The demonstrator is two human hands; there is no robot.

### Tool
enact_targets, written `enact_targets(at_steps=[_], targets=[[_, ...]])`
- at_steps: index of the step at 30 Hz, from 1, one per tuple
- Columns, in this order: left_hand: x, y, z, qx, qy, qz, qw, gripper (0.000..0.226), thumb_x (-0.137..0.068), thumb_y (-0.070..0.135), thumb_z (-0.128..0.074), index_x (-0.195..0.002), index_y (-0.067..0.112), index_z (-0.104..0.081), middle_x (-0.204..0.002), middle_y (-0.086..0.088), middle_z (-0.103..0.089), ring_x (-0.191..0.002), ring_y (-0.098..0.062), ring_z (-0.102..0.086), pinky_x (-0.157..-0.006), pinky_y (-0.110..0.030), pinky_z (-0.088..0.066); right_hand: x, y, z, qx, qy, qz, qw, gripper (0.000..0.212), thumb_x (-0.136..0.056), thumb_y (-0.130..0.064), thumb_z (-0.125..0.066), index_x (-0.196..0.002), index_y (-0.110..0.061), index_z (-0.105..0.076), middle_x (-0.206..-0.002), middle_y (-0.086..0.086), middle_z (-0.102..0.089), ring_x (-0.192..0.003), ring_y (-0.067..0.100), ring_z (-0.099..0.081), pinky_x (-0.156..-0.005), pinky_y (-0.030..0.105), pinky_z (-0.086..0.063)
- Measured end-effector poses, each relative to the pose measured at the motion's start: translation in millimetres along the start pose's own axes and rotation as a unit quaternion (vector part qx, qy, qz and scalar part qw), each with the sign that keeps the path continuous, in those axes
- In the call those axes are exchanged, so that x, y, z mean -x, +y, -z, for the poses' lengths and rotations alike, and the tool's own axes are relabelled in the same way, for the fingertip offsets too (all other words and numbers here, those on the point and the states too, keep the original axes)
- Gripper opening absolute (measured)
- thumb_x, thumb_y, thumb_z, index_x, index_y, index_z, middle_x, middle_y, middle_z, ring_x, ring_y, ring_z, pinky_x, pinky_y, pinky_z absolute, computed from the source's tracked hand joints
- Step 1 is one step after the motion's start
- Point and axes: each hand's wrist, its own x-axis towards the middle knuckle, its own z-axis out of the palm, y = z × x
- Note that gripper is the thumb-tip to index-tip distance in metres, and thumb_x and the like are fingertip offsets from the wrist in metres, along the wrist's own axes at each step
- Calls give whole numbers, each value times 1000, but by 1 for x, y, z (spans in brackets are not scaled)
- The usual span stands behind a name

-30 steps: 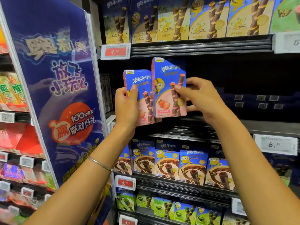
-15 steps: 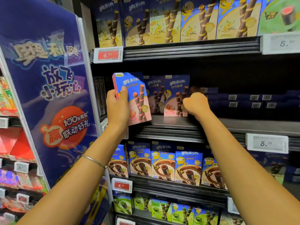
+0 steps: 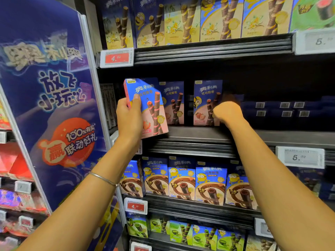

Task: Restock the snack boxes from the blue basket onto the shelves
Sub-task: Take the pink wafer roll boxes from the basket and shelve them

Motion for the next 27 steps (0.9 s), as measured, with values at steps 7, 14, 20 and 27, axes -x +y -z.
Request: enact_targets(at_steps=[7,14,20,27], targets=[[-2,-4,-3,-11,-4,11,1000,21,-111,30,-50,-104,11,-51,-98,-3,-65,-70,-6,-63,-59,-26,-49,-1,-22,-11,16,-25,41,999,48,-95,-9,-66,-139,-2,-48,-140,23,-53,-129,40,-53,-102,44,-47],[-6,-5,1,-5,-4,29,1000,20,-112,30,-48,-109,10,-52,-108,-9,-66,-85,-19,-65,-71,-36,-53,-3,-25,-14,25,-30,48,998,50,-95,-10,-68,-140,-4,-48,-142,20,-52,-131,37,-51,-105,43,-44],[-5,-9,-3,-3,-16,36,999,20,-112,28,-49,-110,9,-52,-101,-6,-68,-74,-10,-67,-60,-26,-54,2,-19,-11,0,-36,54,998,49,-96,-13,-66,-141,-7,-47,-140,19,-53,-127,36,-53,-99,40,-45],[-2,-8,-23,37,-45,43,997,21,-112,28,-49,-100,11,-50,-93,-8,-62,-73,-20,-62,-57,-30,-48,40,-16,-1,-244,65,90,963,15,-93,-29,-66,-82,-20,-61,-92,3,-67,-78,16,-61,-68,31,-50]])
